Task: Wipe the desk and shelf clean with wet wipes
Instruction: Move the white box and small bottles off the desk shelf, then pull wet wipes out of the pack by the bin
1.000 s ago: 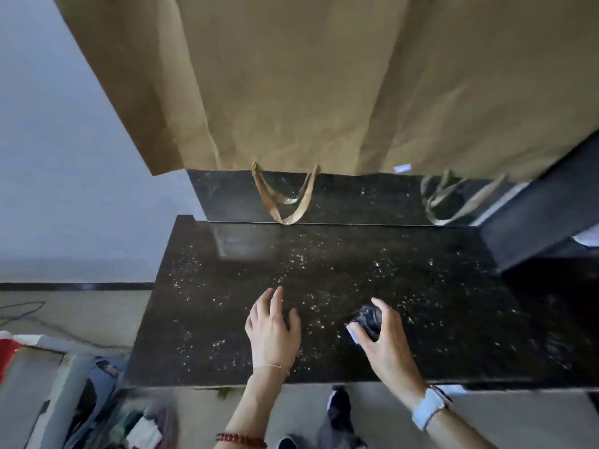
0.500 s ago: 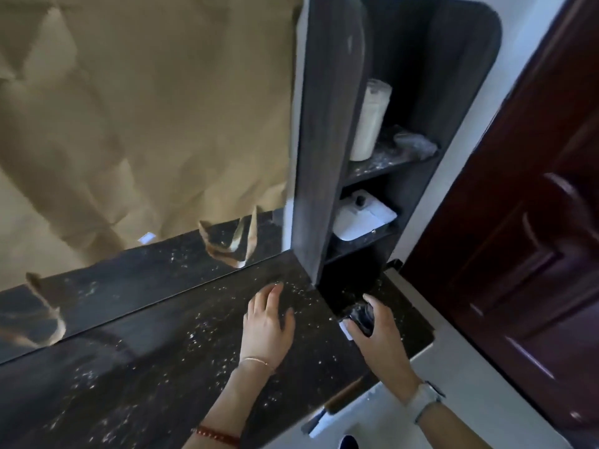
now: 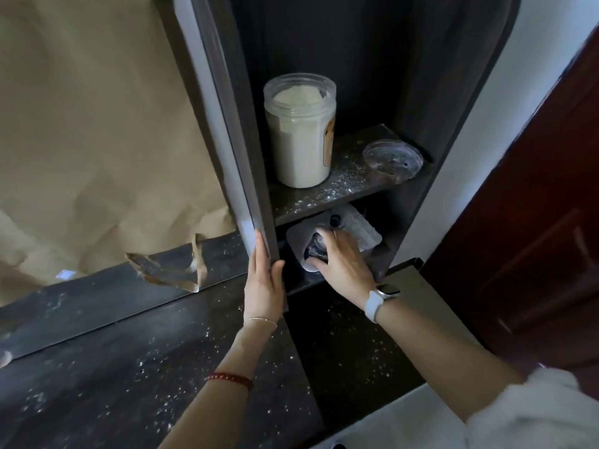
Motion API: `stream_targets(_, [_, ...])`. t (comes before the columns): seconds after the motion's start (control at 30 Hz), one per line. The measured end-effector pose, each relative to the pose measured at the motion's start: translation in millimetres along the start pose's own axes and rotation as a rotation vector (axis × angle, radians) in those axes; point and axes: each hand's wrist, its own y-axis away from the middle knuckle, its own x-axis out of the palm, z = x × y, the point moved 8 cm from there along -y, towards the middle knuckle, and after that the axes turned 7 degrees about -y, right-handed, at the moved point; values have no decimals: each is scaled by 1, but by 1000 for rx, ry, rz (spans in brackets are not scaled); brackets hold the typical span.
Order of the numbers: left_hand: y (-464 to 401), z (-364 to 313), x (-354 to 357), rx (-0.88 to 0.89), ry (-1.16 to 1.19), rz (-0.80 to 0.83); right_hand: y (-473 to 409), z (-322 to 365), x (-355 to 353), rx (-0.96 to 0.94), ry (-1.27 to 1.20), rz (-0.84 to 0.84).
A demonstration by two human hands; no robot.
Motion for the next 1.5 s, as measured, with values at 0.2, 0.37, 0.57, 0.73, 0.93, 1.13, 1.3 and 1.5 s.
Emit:
stream_targets(0.2, [-2,7,1,14,31,19,-19,-2,24,-48,31,63])
stream_targets(0.37, [-2,6,-1,16,43,38,-20,5,21,-115,188,17])
stream_targets(0.57, [4,0,-8,49,-153,67,29,13,4,-38,125,-114])
stream_targets(0.73, [71,24,-1,-31,-366,185,131,-22,25,252,108,-101])
stream_targets(0.93, [179,33,88,163,-601,837,287,-78,29,685,105,-150])
stream_targets(1.13, [251,-67,172,657,-660,1023,447,-124,-25,1092,128,-351])
stream_targets(1.3, [350,-172,233,931,-559,1139,574,-145,-78,1292,52,-673])
stream_targets(1.5, [509,-290,308,1172,-512,1230,741,-176,-135,1486,36,-858])
